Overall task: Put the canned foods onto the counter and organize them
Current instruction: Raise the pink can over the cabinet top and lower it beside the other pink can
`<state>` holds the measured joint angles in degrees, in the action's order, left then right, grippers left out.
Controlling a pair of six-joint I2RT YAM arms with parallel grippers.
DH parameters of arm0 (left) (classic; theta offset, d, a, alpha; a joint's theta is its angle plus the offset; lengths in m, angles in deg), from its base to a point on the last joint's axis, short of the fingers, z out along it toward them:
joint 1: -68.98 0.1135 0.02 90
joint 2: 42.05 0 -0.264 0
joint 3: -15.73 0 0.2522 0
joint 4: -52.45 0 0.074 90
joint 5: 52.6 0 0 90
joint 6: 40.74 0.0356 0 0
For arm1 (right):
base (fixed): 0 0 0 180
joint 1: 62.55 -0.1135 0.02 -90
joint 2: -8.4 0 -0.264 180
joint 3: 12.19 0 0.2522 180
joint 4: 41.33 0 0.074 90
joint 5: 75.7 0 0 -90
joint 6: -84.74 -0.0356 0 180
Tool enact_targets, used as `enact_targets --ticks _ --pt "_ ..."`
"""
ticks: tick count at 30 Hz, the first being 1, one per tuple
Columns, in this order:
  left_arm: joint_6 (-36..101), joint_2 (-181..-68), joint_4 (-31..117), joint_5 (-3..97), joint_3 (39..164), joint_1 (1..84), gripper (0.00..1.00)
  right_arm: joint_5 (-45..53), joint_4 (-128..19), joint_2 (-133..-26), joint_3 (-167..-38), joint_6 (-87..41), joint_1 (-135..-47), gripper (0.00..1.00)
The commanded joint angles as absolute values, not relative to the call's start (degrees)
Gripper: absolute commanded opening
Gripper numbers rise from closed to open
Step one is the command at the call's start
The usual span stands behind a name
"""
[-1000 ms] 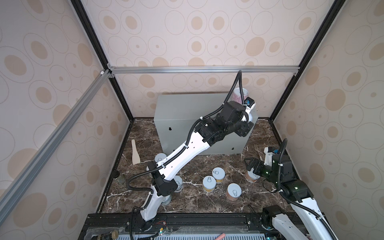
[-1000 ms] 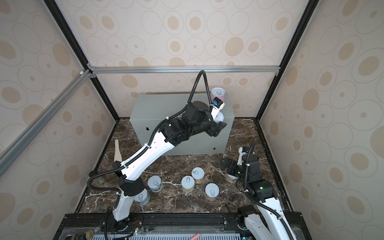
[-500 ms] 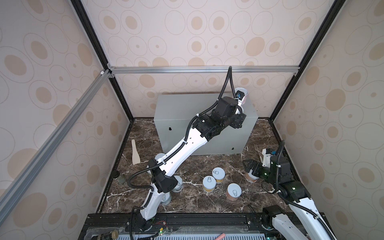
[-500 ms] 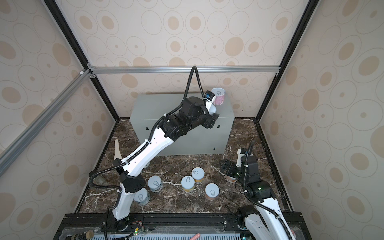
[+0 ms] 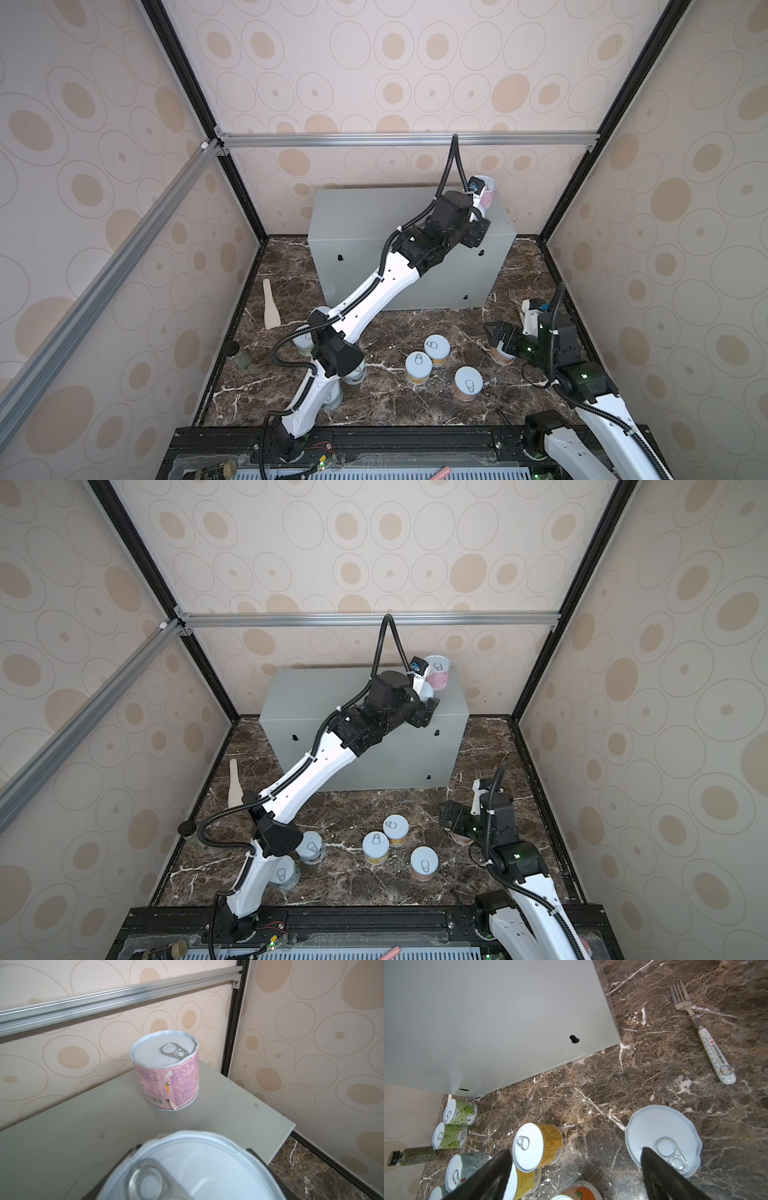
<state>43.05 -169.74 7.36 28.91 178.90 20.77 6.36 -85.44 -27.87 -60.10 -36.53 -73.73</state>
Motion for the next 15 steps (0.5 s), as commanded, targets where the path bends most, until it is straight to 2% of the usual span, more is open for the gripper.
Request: enact_targets --ticks 1,7,15 --pt "42.57 -170.43 9.99 28.97 181.37 22.30 0.59 6.15 -84.56 -28.28 -59.26 -35.88 -73.45 0.99" --pt "42.42 -171.75 10.30 29.92 181.37 23.68 0.70 5.86 -84.09 -29.21 -59.35 -35.90 -73.45 0.99" --pt "42.42 -172.65 10.02 31.38 181.37 23.93 0.89 5.96 -84.05 -29.55 -59.32 -35.76 -73.45 0.99"
